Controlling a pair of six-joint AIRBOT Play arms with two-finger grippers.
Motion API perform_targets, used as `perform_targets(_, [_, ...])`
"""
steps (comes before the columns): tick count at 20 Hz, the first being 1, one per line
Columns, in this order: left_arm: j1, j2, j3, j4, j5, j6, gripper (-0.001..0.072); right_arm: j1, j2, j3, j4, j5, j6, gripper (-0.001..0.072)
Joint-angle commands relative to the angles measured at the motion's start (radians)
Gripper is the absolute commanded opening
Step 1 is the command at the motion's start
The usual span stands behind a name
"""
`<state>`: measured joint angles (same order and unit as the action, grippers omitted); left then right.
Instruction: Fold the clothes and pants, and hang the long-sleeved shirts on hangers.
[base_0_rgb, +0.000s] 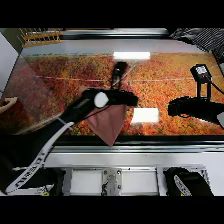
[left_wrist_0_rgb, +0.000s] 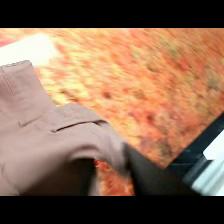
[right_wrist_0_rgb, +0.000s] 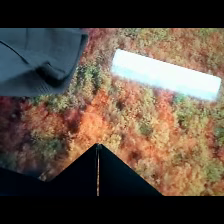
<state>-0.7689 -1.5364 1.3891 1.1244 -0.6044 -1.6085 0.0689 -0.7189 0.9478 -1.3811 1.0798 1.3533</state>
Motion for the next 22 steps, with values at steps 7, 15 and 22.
perform_targets(7, [0.283, 0.037, -0.007, 0.006, -0.279, -0.109, 0.0644, -0.037, -0.001, -0.002, -0.137, 0.005, 0.03, 0.0025])
perform_targets(15, [0.661, 0.174, -0.507, -0.041, -0.236, -0.142, 0.0643, -0.051, -0.098, -0.042, -0.001, -0.001, 0.038, 0.048])
perform_targets(22, [0.589, -0.028, -0.38, -0.096, -0.222, -0.063, 0.0609, -0.05, -0.277, -0.042, 0.16, -0.01, 0.038, 0.048])
